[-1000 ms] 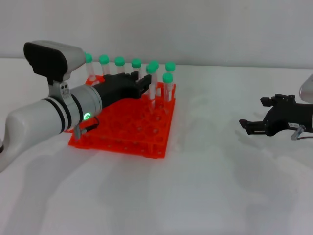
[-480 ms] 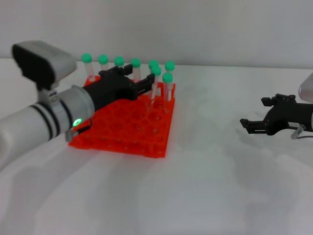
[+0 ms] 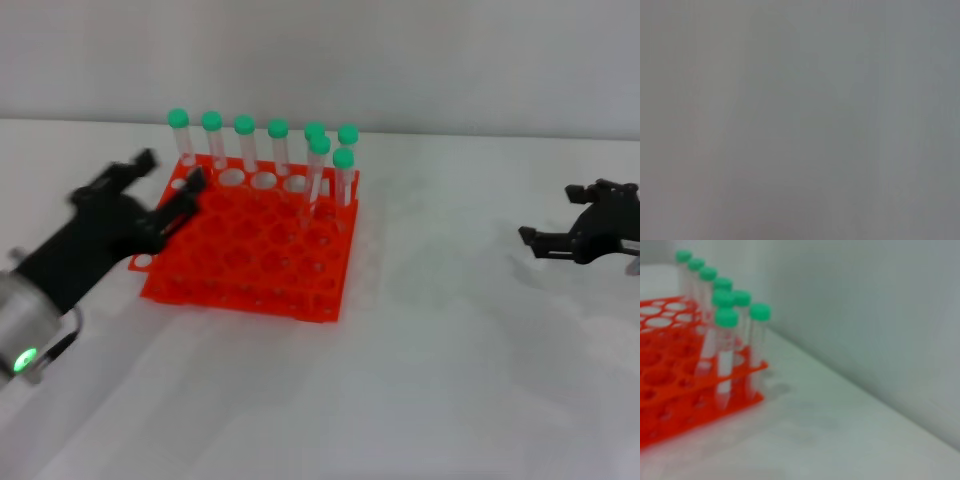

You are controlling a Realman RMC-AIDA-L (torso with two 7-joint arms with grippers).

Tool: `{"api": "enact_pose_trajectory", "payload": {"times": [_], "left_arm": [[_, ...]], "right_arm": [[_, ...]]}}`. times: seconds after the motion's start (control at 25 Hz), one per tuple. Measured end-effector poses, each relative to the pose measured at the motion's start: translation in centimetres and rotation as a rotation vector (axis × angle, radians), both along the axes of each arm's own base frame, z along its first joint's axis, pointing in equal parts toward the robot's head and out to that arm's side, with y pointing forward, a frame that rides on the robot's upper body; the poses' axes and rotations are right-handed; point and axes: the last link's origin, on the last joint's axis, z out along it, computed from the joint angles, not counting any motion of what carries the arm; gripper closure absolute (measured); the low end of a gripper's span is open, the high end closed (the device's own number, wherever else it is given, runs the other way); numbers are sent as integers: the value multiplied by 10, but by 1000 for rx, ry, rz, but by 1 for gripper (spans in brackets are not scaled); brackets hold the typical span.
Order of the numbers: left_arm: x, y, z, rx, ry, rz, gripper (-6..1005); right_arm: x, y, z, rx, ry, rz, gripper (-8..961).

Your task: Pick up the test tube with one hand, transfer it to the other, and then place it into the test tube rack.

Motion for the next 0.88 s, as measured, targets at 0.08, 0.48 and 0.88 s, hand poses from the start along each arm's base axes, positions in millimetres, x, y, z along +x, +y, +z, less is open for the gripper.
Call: {"api": "enact_pose_trajectory", "payload": {"times": [0.08,0.48,0.88], "left_arm": [[-7,-10,4,45,-20,-7,290],[-55,-81,20,406,-99,16,293],[-59,-84,10,391,-77,36,297]], "right_arm": [[5,-4,8,31,45,3,95],[53,-39,51,180,370,77,95],[96,-81,33,369,444,172,96]]}}
